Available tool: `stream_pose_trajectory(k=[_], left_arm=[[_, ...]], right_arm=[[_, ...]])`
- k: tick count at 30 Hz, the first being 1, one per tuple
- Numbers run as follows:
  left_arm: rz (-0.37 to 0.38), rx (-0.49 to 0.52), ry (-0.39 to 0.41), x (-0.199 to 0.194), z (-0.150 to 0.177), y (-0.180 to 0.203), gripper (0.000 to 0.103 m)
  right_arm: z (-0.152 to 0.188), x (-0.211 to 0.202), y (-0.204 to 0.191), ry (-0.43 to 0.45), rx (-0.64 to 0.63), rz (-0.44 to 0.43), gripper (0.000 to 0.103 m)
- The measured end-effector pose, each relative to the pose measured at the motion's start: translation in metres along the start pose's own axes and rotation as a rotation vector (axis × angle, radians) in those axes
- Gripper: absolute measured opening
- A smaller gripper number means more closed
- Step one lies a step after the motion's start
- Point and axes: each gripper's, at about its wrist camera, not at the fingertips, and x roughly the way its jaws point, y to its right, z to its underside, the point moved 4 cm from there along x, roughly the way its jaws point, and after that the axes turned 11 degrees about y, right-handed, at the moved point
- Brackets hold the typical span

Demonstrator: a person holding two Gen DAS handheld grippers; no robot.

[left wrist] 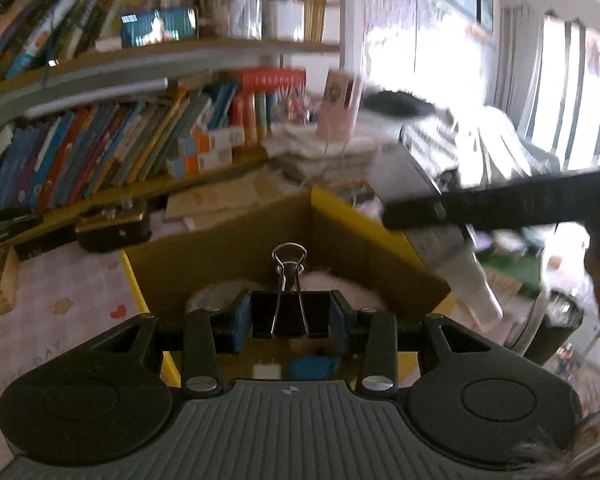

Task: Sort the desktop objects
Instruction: 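Lower the binder clip and bottle into the yellow box and open both tools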

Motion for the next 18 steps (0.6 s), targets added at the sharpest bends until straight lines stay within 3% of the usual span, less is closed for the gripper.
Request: stream_pose_trajectory(k=[6,13,18], left_arm=[[-0.032,0.017,-0.105,0.024,0.019,0.003,0.037],[-0.085,-0.029,-0.155,0.034,0.025,-0.005,0.038],[-0.094,-0.035,-0.164,0.034,0.026,-0.006,0.041]], right_arm=[[0.012,0.052,-0.009,-0.099,-0.024,-0.097,0.033],[0.036,0.103,-0.024,-0.259,-0.069,-0.186,0.033],[0.047,0.126,-0.026,-0.354,-0.097,-0.200,0.033]])
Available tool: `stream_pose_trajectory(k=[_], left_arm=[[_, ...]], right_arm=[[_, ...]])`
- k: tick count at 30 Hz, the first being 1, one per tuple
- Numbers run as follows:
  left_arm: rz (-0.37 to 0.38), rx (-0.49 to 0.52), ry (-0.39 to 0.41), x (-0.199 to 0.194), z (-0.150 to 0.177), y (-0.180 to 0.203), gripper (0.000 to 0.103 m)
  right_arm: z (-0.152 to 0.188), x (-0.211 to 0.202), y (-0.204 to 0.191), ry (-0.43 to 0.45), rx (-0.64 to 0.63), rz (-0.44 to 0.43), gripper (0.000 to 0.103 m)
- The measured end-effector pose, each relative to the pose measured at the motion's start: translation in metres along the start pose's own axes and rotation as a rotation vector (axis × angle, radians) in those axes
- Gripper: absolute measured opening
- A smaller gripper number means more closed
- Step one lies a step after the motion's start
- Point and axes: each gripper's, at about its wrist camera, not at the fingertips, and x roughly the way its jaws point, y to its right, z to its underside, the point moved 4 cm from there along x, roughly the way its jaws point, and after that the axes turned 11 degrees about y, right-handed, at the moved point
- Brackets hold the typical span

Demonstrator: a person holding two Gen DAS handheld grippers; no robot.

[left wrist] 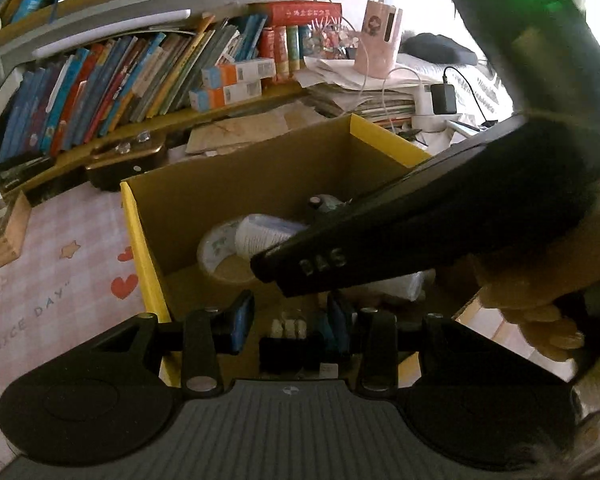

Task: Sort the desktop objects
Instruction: 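Lower the binder clip and bottle into the yellow box and open both tools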

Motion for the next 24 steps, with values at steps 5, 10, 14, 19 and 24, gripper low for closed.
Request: stream_pose_trajectory(k=[5,10,14,19,24], left_arm=[[-0.029,0.020,0.037,-0.002,0.000,0.001,0.063],[-0.079,0.048,0.098,-0.011,-0.001,0.004,0.084],[-0.098,0.045,0.141,-0.032,-0.004,0.002,0.089],[-0.155,-0.028,0.206,-0.070,-0.007,-0.013,0.100],[-0.274,-0.095,0.251,-0.106,-0.004,-0.038,0.103]], right_arm=[[0.003,0.006,0.004,-0.041,0.021,-0.028,0.034],[0.005,0.000,0.003,-0.011,0.012,-0.033,0.046],[0.003,-0.012,-0.002,0.052,-0.002,-0.010,0.051],[-0.001,-0.038,-0.008,0.167,0.024,0.014,0.060],[-0.001,-0.063,-0.020,0.264,0.021,0.035,0.064]])
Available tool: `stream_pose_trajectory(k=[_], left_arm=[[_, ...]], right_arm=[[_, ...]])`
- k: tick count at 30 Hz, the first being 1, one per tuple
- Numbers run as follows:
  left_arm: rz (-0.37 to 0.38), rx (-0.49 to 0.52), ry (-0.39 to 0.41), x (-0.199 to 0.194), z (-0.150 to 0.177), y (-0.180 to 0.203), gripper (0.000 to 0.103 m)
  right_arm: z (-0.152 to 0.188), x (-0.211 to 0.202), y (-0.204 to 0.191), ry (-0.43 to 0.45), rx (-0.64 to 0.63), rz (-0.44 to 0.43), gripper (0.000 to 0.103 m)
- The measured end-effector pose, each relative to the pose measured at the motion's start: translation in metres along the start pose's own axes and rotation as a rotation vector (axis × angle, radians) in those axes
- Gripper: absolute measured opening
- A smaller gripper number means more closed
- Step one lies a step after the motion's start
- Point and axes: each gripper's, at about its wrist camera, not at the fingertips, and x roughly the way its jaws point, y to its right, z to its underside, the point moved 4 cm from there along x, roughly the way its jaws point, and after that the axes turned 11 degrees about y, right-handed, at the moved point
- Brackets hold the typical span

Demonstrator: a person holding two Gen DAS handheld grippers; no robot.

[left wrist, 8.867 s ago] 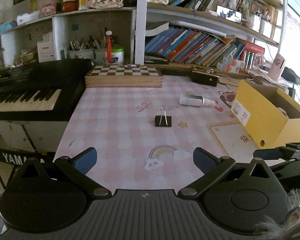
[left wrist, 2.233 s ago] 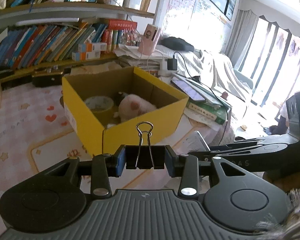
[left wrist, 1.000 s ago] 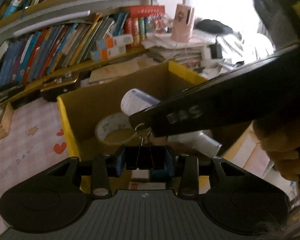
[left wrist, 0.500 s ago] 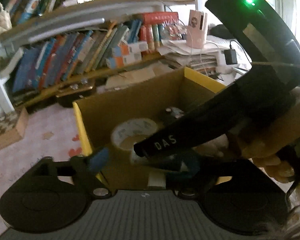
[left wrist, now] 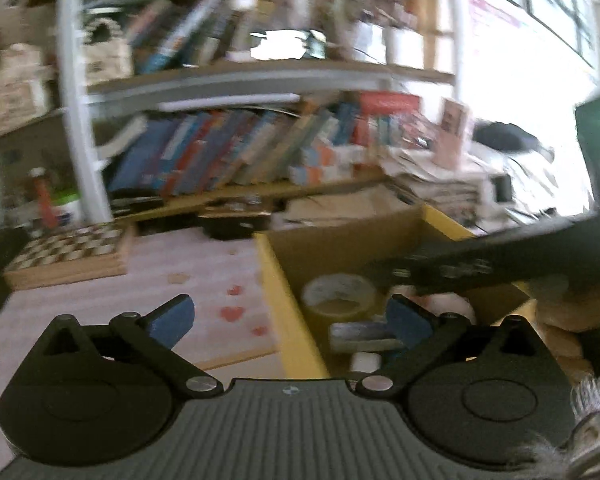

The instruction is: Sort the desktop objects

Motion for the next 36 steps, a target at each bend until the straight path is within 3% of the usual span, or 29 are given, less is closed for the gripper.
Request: stream_pose_trajectory(k=[6,10,20,25,36], left_arm=[[-0.124,-0.040,0.028,-0.033,0.004,-0.036,0.103],[-0.186,-0.045,0.024,-0.057,0.013,-0.055,0.103],[-0.282,-0.064,0.044,-0.121,0.039,-0.093,0.103],[-0.306,-0.108,0.021,-0.149,0.056,-0.104,0.103],[-0.309,-0.149,-0.036,-0.206,0.090,-0.115,0.103]], right_arm=[[0.004,-0.023,-0.014,0.061,-0.043,0.044,0.065],[0.013,-0.038,-0.026,0.091,-0.042,0.096,0.072],[0.053,-0.065,-0.081,0.041,-0.058,0.180,0.089],[0.076,-0.081,-0.115,0.013,-0.100,0.204,0.098],[0.111,-0.109,-0.158,-0.051,-0.124,0.209,0.100]])
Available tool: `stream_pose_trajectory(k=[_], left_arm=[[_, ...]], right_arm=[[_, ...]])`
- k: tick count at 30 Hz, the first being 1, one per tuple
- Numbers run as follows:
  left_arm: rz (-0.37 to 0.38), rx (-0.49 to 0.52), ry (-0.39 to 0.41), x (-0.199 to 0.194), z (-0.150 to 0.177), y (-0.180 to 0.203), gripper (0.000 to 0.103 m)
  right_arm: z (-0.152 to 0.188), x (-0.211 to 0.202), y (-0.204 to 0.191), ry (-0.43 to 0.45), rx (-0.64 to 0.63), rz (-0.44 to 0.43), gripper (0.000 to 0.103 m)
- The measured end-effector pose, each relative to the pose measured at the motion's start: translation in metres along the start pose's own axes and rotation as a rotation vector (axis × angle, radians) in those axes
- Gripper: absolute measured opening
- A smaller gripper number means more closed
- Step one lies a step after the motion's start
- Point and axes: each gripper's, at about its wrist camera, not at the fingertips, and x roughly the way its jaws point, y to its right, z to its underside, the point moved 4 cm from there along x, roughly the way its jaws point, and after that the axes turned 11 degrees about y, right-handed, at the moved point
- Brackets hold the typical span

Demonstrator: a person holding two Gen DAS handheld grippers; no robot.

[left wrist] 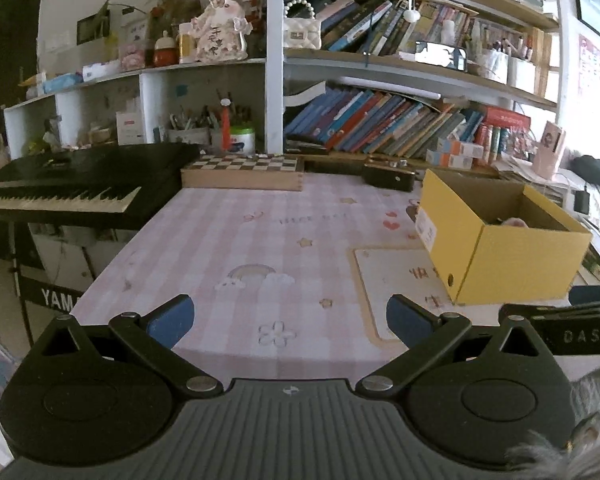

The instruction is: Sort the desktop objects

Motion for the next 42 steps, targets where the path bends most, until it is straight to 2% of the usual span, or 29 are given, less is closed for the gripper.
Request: stream_pose_trajectory(k=[15,23,42], left_arm=[[0.012,0.018,-0.036,-0.022,0.015,-0.011,0.103],[0.046,0.035,-0.033,-0.028,0.019,-0.004,0.103],[0.039,0.027,-0.047,-0.034,0.023,-0.003,0.103]], right_arm=[[0.018,-0.031,-0.016,-0.011,-0.001,0.017,0.100],[0.026,-0.039,-0.016,-0.031,0.012,0.019,0.100],[0.031,-0.046,-0.014,-0.043,0.012,-0.004,0.101]])
